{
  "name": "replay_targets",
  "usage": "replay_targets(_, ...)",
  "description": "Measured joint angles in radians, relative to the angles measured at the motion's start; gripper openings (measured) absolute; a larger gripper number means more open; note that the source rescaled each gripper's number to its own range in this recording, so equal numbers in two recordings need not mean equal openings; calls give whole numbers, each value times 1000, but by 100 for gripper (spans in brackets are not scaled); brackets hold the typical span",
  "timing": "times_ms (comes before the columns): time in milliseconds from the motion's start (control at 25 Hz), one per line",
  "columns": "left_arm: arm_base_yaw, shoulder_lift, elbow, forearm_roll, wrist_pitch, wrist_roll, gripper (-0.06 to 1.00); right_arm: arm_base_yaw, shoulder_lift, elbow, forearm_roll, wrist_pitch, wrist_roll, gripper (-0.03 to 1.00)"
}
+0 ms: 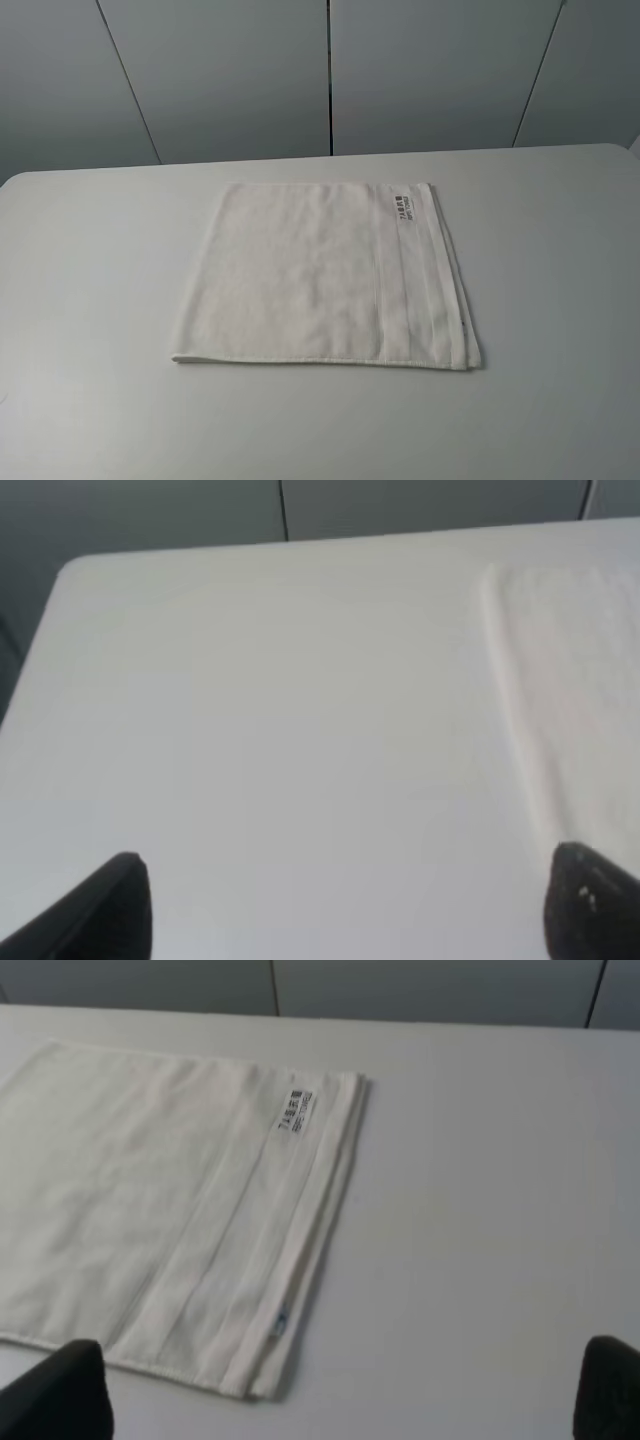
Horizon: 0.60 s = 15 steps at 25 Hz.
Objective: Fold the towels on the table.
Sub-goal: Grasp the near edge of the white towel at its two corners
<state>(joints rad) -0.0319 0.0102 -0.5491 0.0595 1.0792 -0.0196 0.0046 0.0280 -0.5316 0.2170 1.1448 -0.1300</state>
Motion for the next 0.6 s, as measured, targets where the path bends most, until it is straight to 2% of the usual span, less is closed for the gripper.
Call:
replay_targets(200,0,204,-84,3,-24,172,100,0,199,-68,-8,-23,-17,100)
replay_targets(400,0,526,-183,-60,-29,357,100,0,459,-171,79,-38,-198,100)
replay_targets(600,-35,811,-251,-147,-56,572,100,0,677,-239,111,-81,-345,100)
